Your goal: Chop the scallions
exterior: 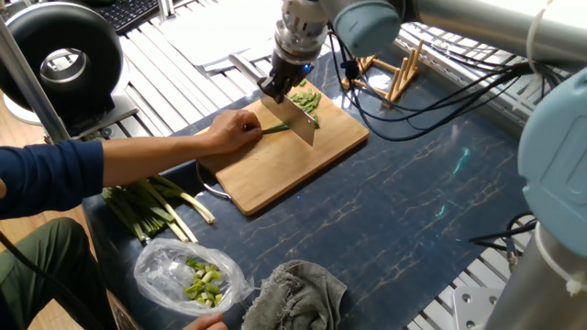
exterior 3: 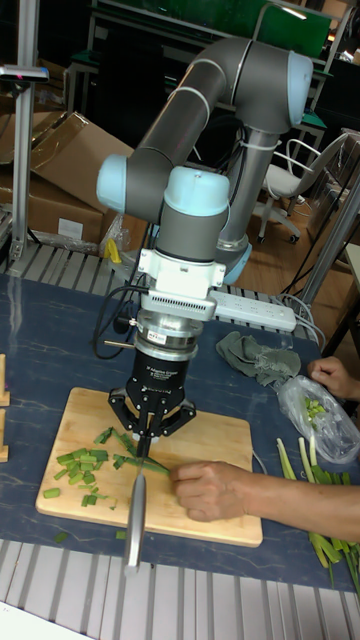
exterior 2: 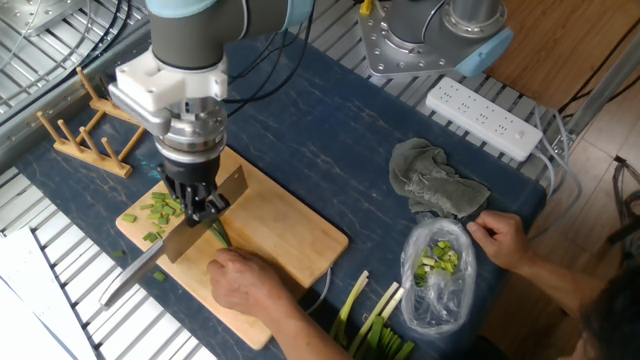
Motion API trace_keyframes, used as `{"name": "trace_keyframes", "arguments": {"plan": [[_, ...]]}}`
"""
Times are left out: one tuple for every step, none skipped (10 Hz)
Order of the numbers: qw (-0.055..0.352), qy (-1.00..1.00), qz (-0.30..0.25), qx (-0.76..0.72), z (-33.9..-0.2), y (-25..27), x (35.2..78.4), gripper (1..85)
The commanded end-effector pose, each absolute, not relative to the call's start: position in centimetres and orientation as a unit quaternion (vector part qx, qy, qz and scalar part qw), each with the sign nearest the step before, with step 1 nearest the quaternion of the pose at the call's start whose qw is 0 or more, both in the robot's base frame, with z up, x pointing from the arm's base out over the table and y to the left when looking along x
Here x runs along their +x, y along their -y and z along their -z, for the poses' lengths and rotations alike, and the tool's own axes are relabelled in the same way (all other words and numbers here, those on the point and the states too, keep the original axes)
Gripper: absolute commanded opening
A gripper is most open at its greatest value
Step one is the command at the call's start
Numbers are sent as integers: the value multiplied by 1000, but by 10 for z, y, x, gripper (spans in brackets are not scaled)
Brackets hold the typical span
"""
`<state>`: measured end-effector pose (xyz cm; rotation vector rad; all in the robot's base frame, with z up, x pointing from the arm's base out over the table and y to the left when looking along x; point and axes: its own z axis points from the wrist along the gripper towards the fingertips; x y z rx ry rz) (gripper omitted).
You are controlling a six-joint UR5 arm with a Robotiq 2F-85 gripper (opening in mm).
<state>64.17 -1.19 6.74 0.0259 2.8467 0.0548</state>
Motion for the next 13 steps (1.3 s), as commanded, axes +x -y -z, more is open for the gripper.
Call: {"name": "trace_keyframes", "arguments": {"plan": [[161, -986, -36, -7, -72, 21, 626, 13], [170, -985, -38, -11, -71, 24, 624, 13], [176, -984, -37, -8, -68, 22, 626, 13], [182, -983, -36, -6, -65, 19, 633, 13], [184, -982, -36, -4, -65, 16, 638, 13], [179, -983, -36, -8, -70, 18, 636, 13], [173, -984, -36, -15, -77, 21, 632, 13], [171, -984, -39, -18, -80, 24, 633, 13], [170, -985, -39, -18, -82, 25, 635, 13], [176, -984, -34, -13, -78, 22, 644, 13], [178, -983, -37, -16, -77, 22, 651, 13], [173, -984, -23, -22, -79, 28, 653, 13], [166, -986, -22, -20, -84, 26, 653, 13]]}}
